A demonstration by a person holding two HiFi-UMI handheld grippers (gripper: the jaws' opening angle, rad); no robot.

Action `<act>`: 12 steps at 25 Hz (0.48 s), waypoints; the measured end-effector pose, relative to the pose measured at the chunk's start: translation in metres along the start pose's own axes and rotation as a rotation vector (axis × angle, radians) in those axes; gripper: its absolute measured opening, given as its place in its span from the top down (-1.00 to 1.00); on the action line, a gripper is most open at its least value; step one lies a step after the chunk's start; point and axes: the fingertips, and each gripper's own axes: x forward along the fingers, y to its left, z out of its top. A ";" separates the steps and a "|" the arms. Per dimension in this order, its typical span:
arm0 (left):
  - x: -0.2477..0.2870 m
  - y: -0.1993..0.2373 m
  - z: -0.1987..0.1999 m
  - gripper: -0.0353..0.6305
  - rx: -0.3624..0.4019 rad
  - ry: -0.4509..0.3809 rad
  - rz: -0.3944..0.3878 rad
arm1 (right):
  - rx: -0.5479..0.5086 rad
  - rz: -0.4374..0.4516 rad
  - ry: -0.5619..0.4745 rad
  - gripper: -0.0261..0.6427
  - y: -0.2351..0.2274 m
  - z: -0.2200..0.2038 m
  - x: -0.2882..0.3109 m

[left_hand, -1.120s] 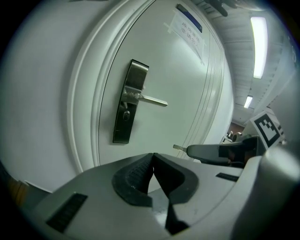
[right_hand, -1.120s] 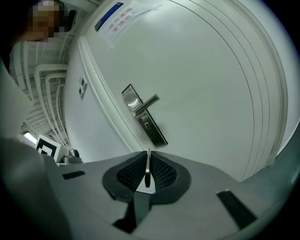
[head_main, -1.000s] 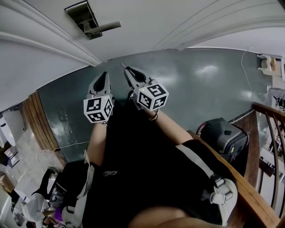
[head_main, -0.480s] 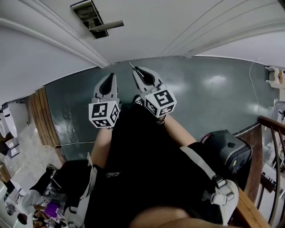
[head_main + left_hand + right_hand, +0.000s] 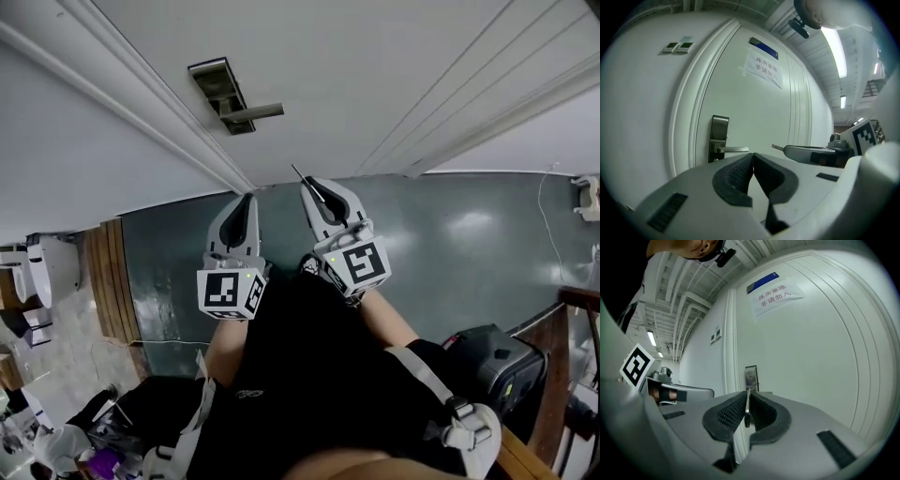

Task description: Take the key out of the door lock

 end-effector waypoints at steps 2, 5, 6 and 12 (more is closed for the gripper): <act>0.000 -0.002 0.008 0.82 0.007 -0.021 -0.007 | -0.004 -0.004 -0.020 0.83 -0.001 0.009 0.000; 0.006 -0.003 0.016 0.82 0.012 -0.041 -0.013 | -0.015 -0.012 -0.047 0.83 -0.005 0.019 0.001; 0.007 -0.003 0.017 0.82 0.016 -0.044 -0.016 | -0.020 -0.018 -0.055 0.83 -0.006 0.022 0.000; 0.006 -0.005 0.019 0.82 0.021 -0.055 -0.028 | -0.056 -0.031 -0.072 0.83 0.001 0.031 0.000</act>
